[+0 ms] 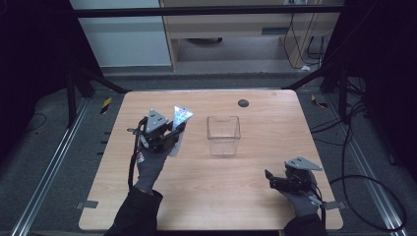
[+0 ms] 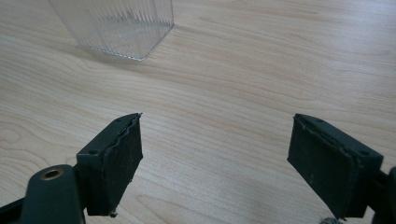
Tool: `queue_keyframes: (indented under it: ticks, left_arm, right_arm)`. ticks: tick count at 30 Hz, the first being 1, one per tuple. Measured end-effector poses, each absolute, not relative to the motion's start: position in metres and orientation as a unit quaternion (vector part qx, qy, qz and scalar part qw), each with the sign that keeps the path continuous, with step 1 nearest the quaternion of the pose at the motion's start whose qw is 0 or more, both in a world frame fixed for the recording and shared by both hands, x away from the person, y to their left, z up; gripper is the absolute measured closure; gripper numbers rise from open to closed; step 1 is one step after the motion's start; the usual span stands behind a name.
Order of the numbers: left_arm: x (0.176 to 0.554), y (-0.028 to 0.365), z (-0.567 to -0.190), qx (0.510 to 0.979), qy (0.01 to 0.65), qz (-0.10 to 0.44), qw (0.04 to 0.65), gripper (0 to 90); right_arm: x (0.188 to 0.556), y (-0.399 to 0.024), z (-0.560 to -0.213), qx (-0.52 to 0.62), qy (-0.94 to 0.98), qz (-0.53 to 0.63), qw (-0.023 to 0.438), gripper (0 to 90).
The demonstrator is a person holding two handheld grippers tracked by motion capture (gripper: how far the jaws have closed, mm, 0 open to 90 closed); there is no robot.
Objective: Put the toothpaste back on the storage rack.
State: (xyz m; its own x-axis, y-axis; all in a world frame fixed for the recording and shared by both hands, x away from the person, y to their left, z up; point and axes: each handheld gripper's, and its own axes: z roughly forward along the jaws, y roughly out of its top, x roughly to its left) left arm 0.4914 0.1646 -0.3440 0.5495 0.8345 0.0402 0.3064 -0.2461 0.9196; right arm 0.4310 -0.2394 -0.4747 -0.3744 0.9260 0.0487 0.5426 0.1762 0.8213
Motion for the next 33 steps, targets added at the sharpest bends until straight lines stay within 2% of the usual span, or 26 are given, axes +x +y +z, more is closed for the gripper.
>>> queue_keyframes:
  ticks: [12, 33]
  left_arm:
    - [0.513, 0.147, -0.330, 0.705, 0.388, 0.283, 0.522, 71.3]
    - [0.545, 0.108, -0.334, 0.683, 0.386, 0.271, 0.557, 71.3]
  right_arm:
    - [0.432, -0.238, -0.475, 0.505, 0.727, 0.399, 0.238, 17.5]
    - [0.433, -0.239, -0.475, 0.504, 0.726, 0.404, 0.235, 17.5]
